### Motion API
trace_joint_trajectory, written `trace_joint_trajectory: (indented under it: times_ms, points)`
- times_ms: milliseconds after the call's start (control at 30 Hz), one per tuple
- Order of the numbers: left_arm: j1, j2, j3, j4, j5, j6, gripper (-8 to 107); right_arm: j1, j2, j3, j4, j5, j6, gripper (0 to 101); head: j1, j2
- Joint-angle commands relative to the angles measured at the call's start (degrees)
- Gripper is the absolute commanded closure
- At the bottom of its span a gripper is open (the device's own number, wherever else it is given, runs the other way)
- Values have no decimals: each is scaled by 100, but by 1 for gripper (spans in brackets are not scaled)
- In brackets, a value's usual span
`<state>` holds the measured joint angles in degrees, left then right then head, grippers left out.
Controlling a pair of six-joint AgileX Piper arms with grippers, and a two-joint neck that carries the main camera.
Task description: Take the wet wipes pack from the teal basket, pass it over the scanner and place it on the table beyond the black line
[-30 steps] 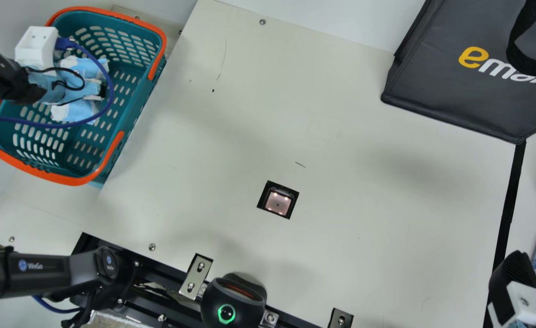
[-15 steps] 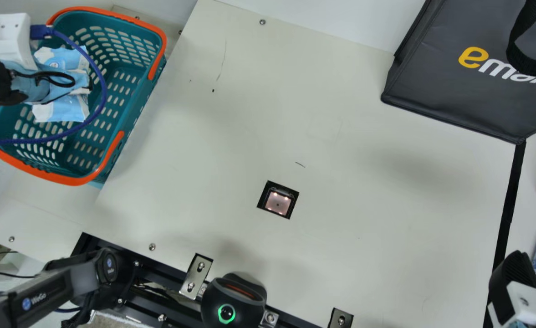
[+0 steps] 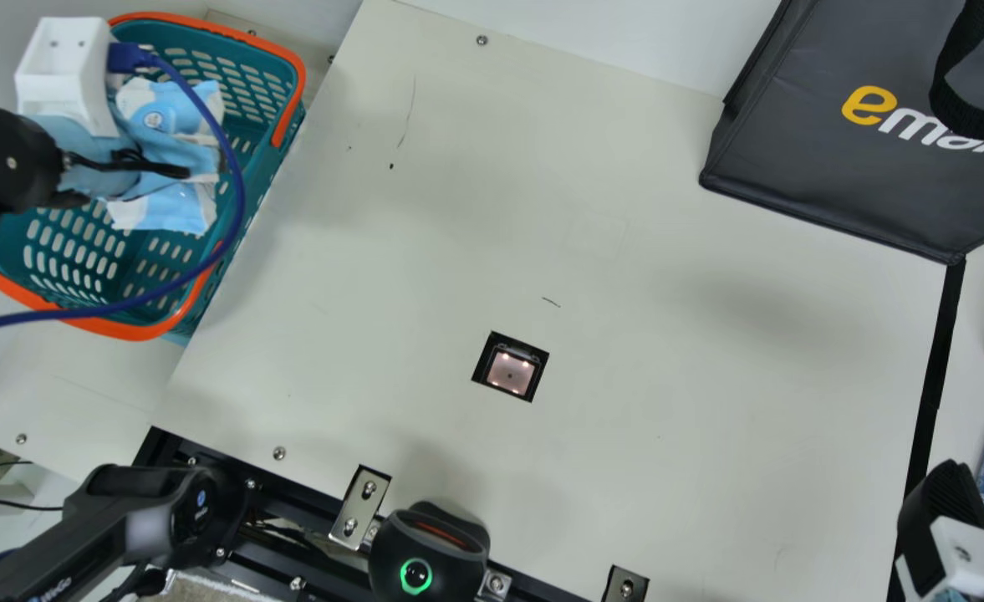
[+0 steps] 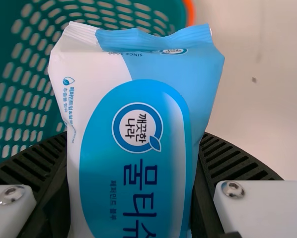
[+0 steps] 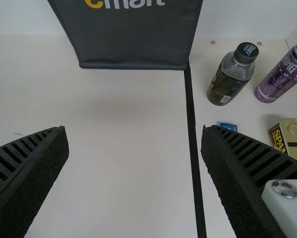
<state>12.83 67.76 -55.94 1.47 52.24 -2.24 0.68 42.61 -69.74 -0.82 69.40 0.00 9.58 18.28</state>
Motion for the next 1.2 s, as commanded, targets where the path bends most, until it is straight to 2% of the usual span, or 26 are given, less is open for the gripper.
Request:
trace_joint_trajectory:
  times_ms: [0,500,833,1167]
  points:
    - [-563,-70,31,26,37,-44,107,0,0,0,0,0,0,6,-166,14]
    - [-3000,-174,214,-94,140,-224,107,0,0,0,0,0,0,6,-166,14]
    - [-4346,163,397,-324,-240,-86,107,0,0,0,0,0,0,6,-166,14]
    - [-5253,606,520,-522,-683,97,107,0,0,0,0,0,0,6,-166,14]
